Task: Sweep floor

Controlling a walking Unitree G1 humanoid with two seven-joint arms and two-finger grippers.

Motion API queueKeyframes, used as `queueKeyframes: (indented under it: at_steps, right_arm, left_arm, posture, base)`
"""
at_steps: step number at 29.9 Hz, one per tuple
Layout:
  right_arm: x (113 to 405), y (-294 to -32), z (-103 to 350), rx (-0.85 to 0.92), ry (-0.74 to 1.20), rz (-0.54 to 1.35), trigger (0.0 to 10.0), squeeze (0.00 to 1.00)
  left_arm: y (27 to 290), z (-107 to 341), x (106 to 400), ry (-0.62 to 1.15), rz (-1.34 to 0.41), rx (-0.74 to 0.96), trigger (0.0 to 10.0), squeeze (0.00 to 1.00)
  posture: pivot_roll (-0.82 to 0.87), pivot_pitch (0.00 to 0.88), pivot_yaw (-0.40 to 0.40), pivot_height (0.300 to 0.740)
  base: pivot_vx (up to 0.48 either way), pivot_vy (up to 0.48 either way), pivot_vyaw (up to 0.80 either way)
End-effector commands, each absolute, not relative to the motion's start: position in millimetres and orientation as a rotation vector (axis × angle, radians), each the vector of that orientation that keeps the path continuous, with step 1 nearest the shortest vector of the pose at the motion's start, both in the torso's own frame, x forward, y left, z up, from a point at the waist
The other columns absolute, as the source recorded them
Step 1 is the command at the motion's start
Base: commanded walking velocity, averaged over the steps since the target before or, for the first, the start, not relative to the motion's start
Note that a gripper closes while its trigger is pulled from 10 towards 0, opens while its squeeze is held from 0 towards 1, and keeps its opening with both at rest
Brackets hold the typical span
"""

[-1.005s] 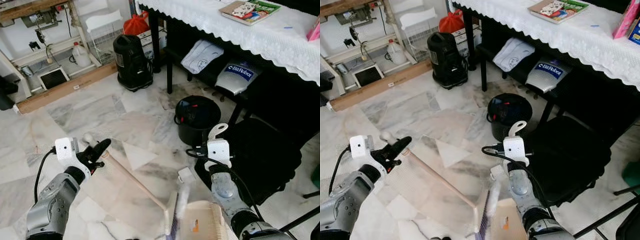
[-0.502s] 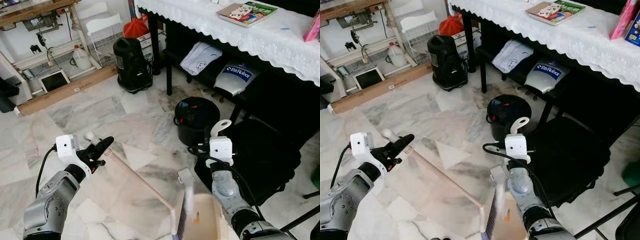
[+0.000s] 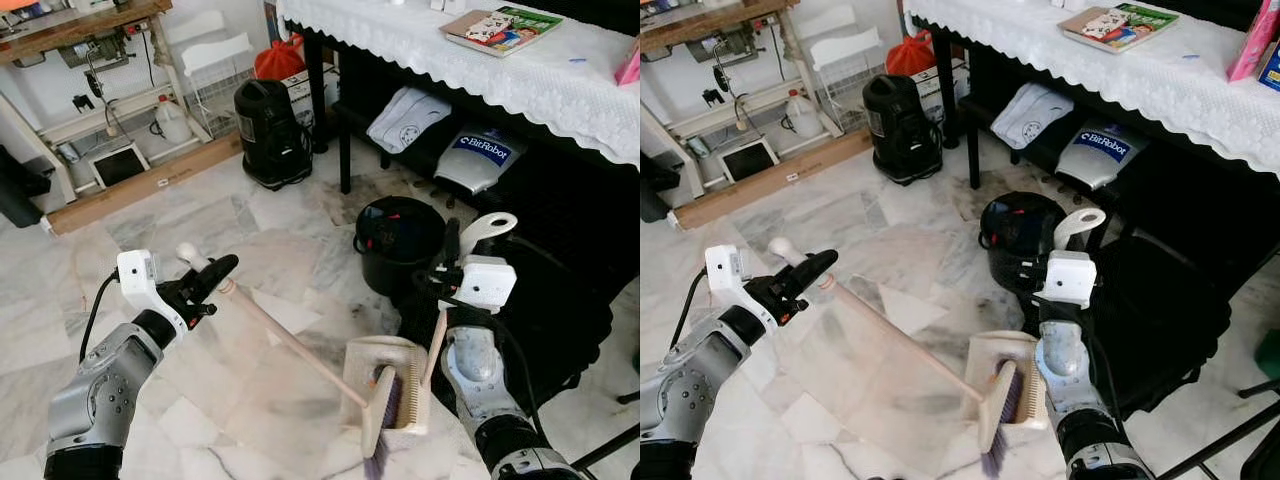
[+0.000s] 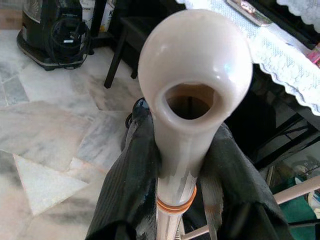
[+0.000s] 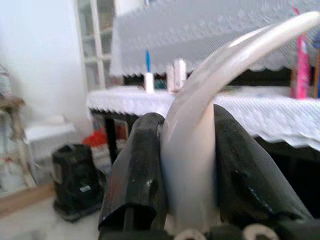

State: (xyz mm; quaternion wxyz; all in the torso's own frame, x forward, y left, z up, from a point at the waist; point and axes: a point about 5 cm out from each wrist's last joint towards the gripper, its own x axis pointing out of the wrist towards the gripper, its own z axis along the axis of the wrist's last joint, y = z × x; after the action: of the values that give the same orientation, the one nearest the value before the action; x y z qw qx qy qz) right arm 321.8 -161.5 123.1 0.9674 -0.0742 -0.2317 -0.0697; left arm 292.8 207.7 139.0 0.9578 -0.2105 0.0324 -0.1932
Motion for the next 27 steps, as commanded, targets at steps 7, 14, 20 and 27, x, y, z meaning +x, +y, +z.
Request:
queueKeyframes:
  at_steps: [7, 14, 20, 27]
  right_arm:
    - [326, -143, 163, -0.069, -0.649, -0.092, 10.0, 0.00]
    - [329, -137, 170, -0.060, -0.656, -0.070, 10.0, 0.00]
    - [330, -134, 174, -0.049, -0.663, -0.063, 10.0, 0.00]
    - [329, -133, 175, -0.039, -0.656, -0.050, 10.0, 0.00]
  left_arm:
    - [216, 175, 294, -0.044, -0.403, -0.352, 10.0, 0.00]
    - [226, 206, 289, -0.059, -0.507, -0.176, 10.0, 0.00]
    - [239, 224, 283, -0.070, -0.522, -0.032, 10.0, 0.00]
    - [263, 259, 281, -0.226, -0.412, -0.056, 10.0, 0.00]
  posture:
    - [0.06, 0.037, 0.115, 0.740]
    - [0.07, 0.013, 0.112, 0.740]
    - [0.07, 0.001, 0.113, 0.740]
    - [0.07, 0.000, 0.113, 0.740]
  base:
    - [0.000, 0.000, 0.00]
    - [0.000, 0.000, 0.00]
    - [0.000, 0.000, 0.00]
    - [0.000, 0.000, 0.00]
